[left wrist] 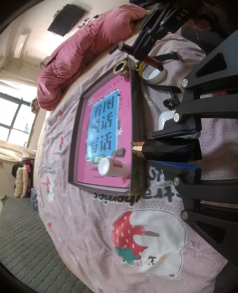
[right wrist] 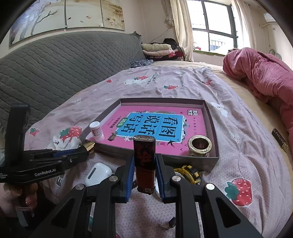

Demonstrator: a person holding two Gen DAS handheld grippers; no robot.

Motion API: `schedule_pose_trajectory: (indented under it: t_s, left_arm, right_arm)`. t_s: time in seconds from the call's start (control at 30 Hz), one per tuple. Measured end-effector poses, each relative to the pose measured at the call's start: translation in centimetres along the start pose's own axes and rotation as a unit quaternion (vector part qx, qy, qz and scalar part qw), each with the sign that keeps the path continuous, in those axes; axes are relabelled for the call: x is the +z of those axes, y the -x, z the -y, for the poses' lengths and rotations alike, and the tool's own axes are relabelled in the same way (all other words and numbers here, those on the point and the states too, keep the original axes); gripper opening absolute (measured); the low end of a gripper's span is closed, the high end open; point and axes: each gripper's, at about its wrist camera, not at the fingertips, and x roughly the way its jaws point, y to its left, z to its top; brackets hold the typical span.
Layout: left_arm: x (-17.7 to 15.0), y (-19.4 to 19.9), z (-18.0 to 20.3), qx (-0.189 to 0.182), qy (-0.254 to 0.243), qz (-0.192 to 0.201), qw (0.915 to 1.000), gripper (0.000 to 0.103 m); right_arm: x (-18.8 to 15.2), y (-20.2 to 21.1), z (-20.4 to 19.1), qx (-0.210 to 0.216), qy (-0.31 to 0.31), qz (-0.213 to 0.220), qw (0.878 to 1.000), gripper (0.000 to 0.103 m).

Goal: Organize rigid objects
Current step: 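Lift the black tube with the left tool while the right tool lifts the red lighter over the tray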

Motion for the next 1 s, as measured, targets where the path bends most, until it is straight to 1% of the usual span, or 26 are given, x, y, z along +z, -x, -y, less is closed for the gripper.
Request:
schedule_pose_trajectory:
  t_s: [0.1,0.27,0.6,0.87,1.0]
  left_arm:
    - [0.1,0.7,0.6,0.0,-0.013,0.013,0.9998,0.024]
    - [0.1,1.3,1.3,-0.001,-0.027,0.022,0.9994,0.024]
    - [0.3,2.7,1.4,0.005,-0.026,0.038,0.9989,0.024]
    - [0.8,4.2,2.5,0.007,-0.033,0.056,0.9978,0.024]
    - [1.3,4.2,2.9,0.006,-0.027,0.058,0.9979,0.024]
  right_arm:
    - [0.0,0.1,-0.2,0.001,0.002,0.001,1.0,0.023]
    - [0.3,0.5,-0.4,-0.002,0.003,0.007,1.0,0.023]
    - [0.9,1.8,0.1,-0.007,-0.01,0.024,1.0,0.023]
    - [1.4,2.6,0.0,-0.007,-0.01,0.04,0.999,0.023]
    - [1.9,2.8,-0.1,-0.009,-0.011,0.051,0.999,0.023]
